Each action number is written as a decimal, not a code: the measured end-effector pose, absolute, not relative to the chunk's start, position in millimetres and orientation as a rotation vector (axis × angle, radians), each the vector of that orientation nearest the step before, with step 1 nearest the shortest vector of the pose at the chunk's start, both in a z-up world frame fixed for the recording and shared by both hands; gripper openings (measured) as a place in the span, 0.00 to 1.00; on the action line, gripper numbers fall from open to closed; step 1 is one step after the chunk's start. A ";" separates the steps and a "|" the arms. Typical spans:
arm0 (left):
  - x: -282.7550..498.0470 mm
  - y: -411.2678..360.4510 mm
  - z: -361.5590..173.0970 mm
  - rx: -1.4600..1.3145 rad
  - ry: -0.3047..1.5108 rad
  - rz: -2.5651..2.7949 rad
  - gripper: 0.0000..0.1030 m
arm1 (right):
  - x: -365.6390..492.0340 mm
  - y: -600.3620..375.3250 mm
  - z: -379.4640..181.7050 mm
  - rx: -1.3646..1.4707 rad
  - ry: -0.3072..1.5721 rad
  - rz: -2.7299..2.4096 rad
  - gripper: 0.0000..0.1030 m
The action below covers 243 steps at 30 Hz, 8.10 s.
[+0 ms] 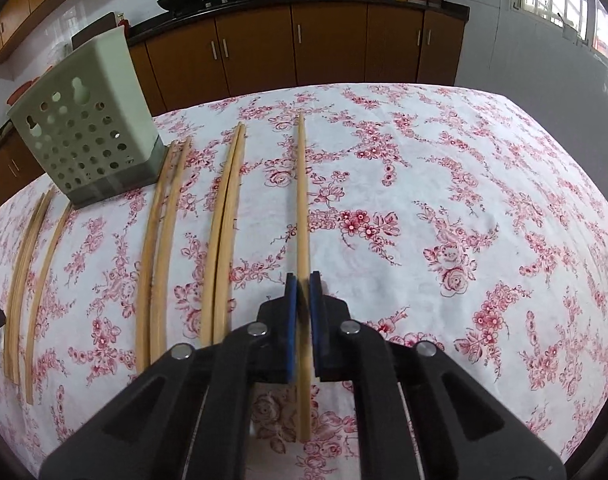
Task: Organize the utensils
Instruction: 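Lower the left tool onto a wooden chopstick and close it while the right tool grasps another, then lift the held chopstick upright with the left tool while the right tool lifts its chopstick, then lower the left tool's chopstick into the green holder and open while the right tool does likewise, then move the open left tool to another chopstick while the right tool reaches for one too, then close the left tool on a chopstick while the right tool closes on another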
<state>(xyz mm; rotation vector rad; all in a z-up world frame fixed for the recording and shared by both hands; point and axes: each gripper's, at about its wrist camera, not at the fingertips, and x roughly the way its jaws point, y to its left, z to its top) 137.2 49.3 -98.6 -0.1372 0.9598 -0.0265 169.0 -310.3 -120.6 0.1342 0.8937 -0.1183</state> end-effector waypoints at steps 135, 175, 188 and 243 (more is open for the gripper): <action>158.5 15.3 130.9 -0.244 0.363 -0.150 0.29 | 151.6 -308.6 101.4 0.217 0.315 0.086 0.25; 139.3 60.2 -57.0 -0.190 0.808 0.001 0.30 | 201.0 -290.5 -122.5 0.044 0.907 0.017 0.08; 144.0 32.5 -79.8 -0.152 0.895 -0.096 0.25 | 207.4 -322.6 -129.2 0.087 0.887 -0.083 0.08; 166.6 80.8 -95.6 -0.123 0.872 0.042 0.08 | 205.3 -317.9 -125.7 0.082 0.866 -0.037 0.08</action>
